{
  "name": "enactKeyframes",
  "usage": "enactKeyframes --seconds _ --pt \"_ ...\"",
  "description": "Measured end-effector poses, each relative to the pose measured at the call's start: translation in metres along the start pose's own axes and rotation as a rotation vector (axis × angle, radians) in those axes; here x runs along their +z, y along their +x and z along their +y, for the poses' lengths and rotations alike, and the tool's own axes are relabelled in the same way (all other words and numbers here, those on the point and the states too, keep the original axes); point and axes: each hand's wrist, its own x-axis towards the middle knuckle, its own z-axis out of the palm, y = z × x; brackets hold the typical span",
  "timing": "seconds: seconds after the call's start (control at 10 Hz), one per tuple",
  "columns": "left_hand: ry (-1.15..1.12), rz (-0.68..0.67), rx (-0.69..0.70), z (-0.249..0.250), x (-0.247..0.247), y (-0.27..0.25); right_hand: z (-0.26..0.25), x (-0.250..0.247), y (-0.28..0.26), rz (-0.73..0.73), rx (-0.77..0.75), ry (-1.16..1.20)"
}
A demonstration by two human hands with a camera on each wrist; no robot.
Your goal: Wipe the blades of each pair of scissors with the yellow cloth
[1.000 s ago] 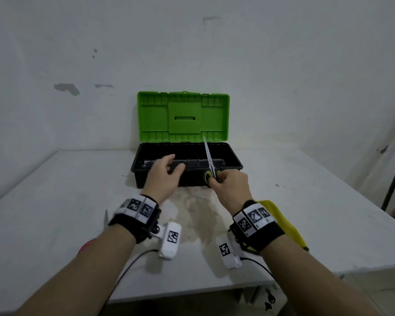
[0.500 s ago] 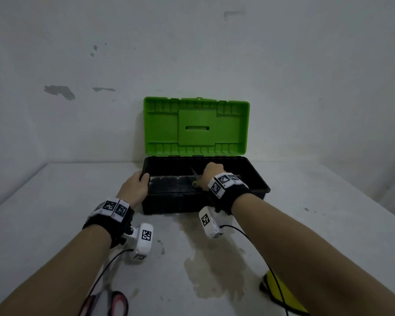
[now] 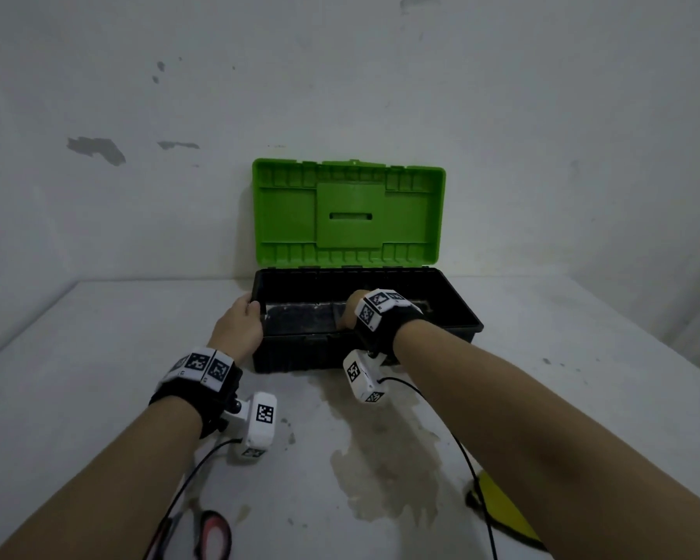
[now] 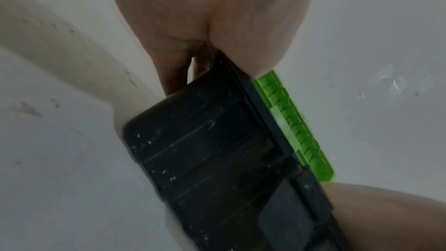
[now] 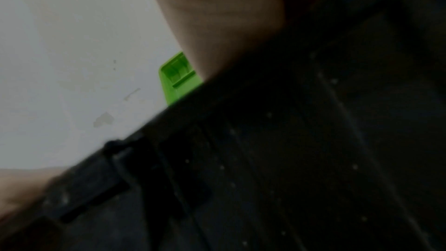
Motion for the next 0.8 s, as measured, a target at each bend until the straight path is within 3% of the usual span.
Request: enactKeyframes --seconds 0.2,0.4,0.6,0.8 --pt "0.061 0.058 -0.025 0.009 -0.014 -0.032 0.019 -0.011 -0.034 0.224 0.082 0.225" --pt "0.215 0.069 -0.008 0.000 -0.024 -0.097 0.079 0.014 -0.138 0.393 -0.017 0.320" --pt "0.341 0.008 -0.022 -0.017 -0.032 -0.159 0.137 0.059 -0.201 0.309 0.120 0.199" --pt "0.620 -0.068 -0.132 -0.033 -0.043 -0.207 0.179 0.083 -0.219 0.307 0.415 0.061"
